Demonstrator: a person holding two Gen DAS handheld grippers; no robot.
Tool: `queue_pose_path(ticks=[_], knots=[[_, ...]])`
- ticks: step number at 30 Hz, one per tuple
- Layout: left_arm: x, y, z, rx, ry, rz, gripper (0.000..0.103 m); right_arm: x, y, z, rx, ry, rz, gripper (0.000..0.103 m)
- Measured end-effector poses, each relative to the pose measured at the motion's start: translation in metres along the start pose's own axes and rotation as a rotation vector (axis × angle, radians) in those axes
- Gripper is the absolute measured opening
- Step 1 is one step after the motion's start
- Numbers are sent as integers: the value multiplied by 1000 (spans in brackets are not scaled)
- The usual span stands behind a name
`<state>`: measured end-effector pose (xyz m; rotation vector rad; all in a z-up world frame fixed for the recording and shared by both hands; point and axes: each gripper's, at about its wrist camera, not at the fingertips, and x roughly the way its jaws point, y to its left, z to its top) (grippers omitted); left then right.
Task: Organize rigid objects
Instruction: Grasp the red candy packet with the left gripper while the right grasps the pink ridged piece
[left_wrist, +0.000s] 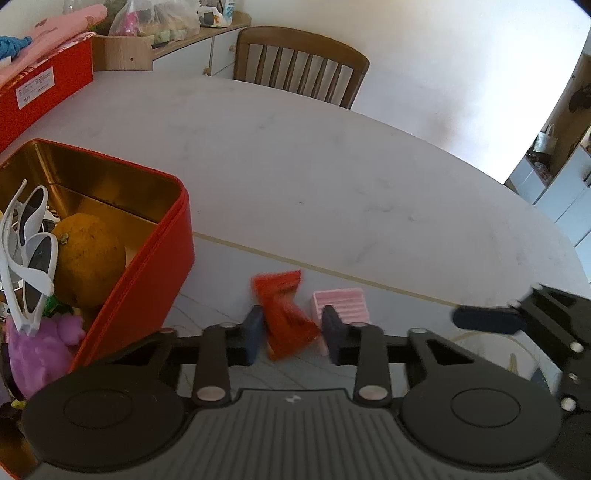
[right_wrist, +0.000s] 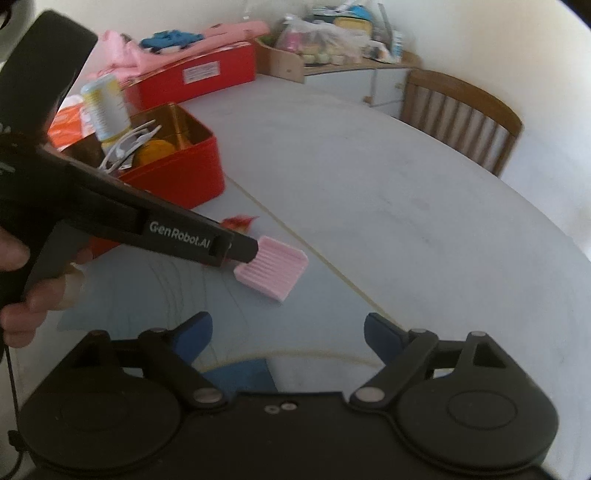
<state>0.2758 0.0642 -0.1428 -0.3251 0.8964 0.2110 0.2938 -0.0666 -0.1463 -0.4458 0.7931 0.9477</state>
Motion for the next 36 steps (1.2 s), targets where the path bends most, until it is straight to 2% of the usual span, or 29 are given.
queue_pose_path(ticks=[8, 11, 19, 22, 24, 25, 27, 36], knots=[[-11, 0, -1, 30, -20, -1, 28, 24, 7, 20, -195, 4, 56, 83], [-15, 1, -4, 39, -20, -4, 28, 34, 8, 26, -232, 18, 84, 77], [-12, 8, -7, 24, 23, -22, 28, 47, 3, 38, -258, 20, 146, 75], [-13, 8, -8, 22, 23, -25, 28, 48, 1, 39, -253, 22, 181, 70], [-13, 9, -8, 19, 22, -29, 28, 44, 3, 36, -259, 13, 193, 54], [-14, 9, -9, 21, 21, -28, 28, 41, 5, 35, -266, 11, 196, 50], [-15, 9, -10, 22, 20, -26, 28, 38, 11, 32, -270, 10, 176, 45], [-24, 15, -21, -1, 44, -37, 27, 17, 23, 11, -131, 23, 14, 43]])
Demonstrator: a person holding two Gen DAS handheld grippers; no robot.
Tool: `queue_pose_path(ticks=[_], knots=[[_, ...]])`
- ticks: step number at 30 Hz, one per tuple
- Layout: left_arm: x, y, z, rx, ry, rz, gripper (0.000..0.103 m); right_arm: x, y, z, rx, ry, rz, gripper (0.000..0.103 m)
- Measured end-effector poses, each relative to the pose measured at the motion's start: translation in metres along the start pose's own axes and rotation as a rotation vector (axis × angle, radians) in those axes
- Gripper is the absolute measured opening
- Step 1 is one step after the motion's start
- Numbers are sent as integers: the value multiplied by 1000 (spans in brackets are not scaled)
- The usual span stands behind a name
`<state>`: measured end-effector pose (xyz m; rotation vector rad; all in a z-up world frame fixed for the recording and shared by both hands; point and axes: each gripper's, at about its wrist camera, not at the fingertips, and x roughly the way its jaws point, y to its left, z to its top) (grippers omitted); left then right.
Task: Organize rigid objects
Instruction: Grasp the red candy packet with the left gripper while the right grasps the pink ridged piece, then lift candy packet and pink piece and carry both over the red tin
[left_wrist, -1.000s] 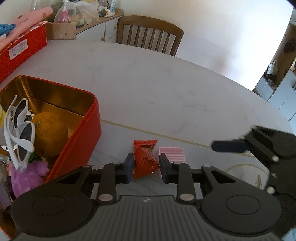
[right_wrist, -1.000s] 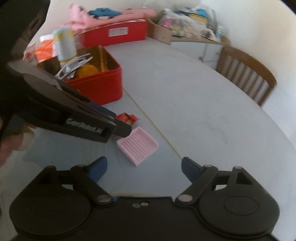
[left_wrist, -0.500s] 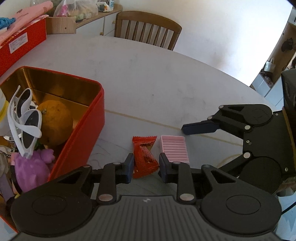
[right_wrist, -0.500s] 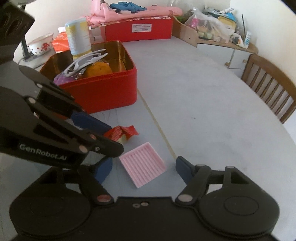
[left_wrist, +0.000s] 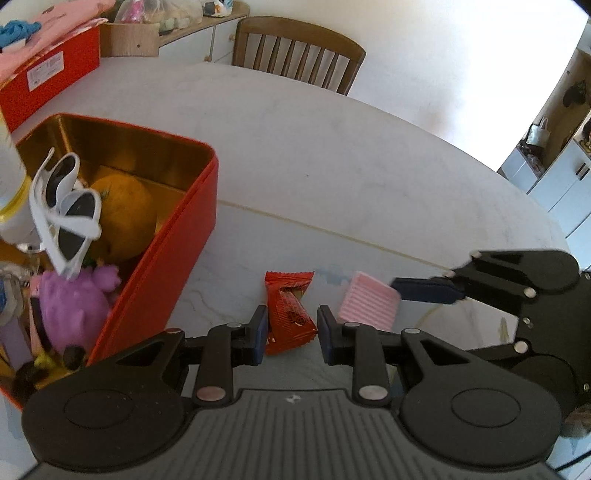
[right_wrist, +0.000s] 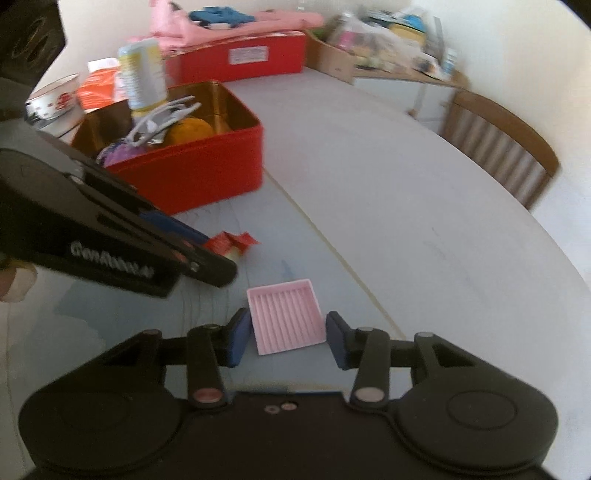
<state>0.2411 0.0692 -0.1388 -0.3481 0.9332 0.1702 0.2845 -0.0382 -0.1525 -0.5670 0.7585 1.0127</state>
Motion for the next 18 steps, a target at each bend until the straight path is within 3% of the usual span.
queue_pose_path(ticks=[9, 18], knots=[[-18, 0, -16, -10, 23, -44, 27, -33, 17, -25, 162, 40, -69, 43], [-53, -4, -19, 29, -19, -86, 27, -78, 37, -27, 257, -13, -119, 43]])
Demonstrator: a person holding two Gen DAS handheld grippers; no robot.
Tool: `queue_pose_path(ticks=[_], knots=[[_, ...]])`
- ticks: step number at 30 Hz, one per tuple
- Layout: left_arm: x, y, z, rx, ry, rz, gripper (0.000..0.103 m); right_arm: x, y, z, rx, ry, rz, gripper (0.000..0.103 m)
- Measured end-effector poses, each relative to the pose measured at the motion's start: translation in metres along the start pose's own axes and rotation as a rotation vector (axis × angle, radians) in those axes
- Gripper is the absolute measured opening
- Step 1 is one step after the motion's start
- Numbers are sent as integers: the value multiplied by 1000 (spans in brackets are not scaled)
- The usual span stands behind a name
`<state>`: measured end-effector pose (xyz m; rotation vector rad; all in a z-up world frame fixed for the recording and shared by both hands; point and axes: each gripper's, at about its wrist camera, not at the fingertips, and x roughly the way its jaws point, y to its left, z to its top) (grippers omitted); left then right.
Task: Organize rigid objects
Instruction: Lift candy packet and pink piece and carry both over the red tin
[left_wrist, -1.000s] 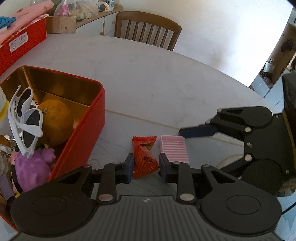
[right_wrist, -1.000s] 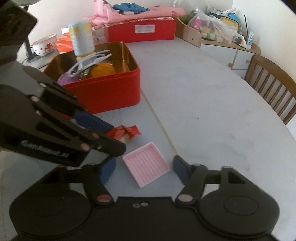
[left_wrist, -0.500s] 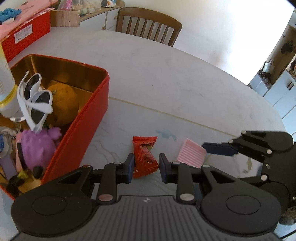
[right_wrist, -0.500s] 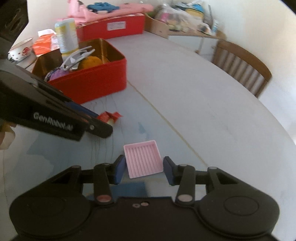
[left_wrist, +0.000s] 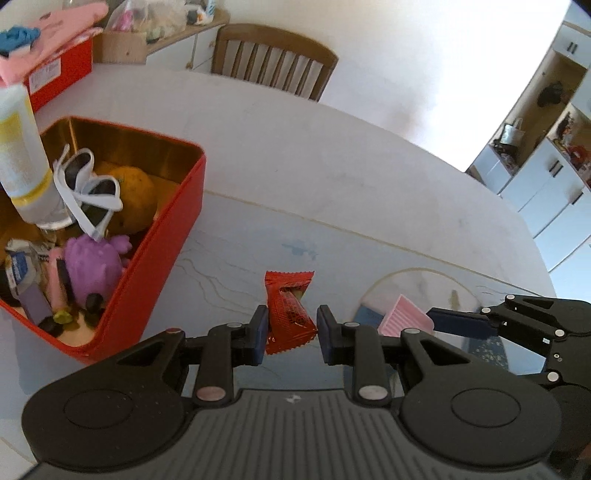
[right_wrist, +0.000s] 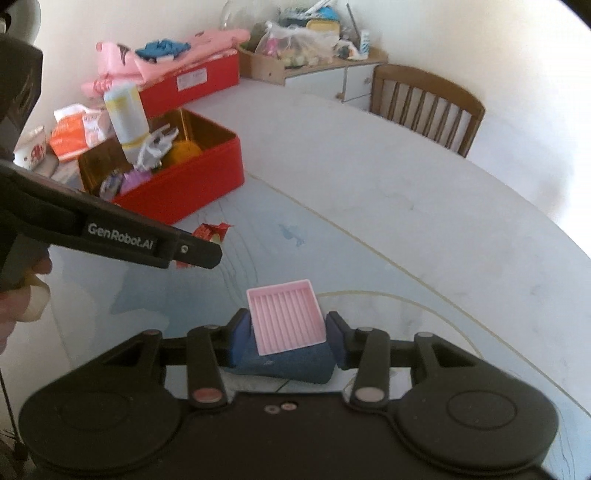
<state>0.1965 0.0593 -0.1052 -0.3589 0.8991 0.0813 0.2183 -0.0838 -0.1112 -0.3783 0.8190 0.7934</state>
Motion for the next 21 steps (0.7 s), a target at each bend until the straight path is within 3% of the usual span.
queue_pose_path(ticks=[11, 21], knots=[[-42, 5, 4, 59, -48, -28, 27, -39, 25, 15, 39, -65, -44, 43], [-73, 38, 14, 73, -84, -29, 27, -48, 63, 41, 31, -115, -71, 43]])
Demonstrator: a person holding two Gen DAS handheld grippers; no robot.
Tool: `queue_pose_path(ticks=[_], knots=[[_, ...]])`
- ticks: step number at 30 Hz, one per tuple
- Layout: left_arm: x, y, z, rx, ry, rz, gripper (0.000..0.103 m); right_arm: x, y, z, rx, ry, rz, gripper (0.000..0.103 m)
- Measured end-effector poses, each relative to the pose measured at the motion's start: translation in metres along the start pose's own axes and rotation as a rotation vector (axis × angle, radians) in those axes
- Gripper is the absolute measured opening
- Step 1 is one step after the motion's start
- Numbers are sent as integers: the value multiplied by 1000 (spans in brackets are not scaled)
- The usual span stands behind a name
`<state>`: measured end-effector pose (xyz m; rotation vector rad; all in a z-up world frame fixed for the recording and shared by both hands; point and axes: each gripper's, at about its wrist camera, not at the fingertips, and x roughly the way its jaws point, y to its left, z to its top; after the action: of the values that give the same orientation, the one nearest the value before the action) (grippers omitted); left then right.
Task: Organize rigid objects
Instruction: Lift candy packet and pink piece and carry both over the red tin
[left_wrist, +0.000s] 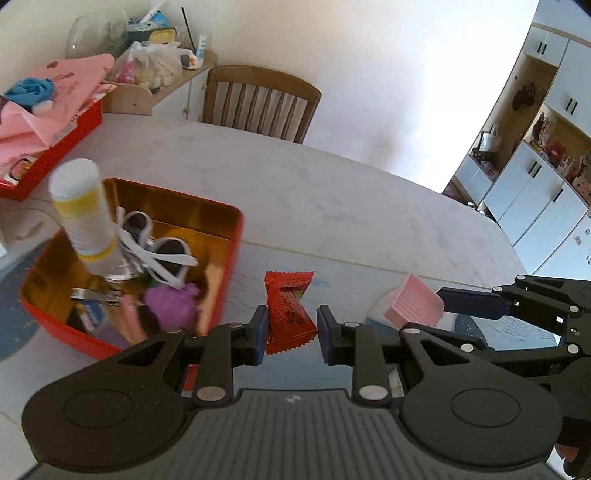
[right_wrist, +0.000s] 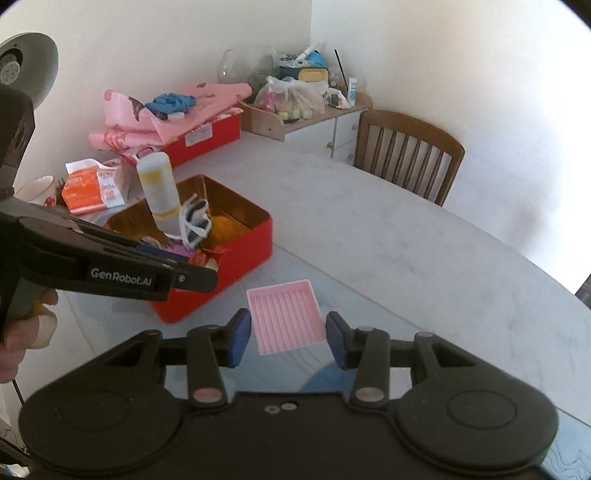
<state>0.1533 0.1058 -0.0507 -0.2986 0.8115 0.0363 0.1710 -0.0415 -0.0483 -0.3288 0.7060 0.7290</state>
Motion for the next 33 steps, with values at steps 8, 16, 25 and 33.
queue_pose_path(ticks=[8, 16, 25, 33], knots=[[-20, 46, 3, -24, -21, 27, 27, 9, 34, 22, -29, -19, -1, 43], [-33, 96, 3, -47, -25, 72, 27, 26, 67, 40, -56, -20, 6, 44], [-27, 142, 8, -74, 2, 110, 27, 52, 86, 50, -65, 9, -15, 44], [-4, 161, 15, -59, 52, 125, 27, 91, 93, 58, -27, 50, -50, 44]])
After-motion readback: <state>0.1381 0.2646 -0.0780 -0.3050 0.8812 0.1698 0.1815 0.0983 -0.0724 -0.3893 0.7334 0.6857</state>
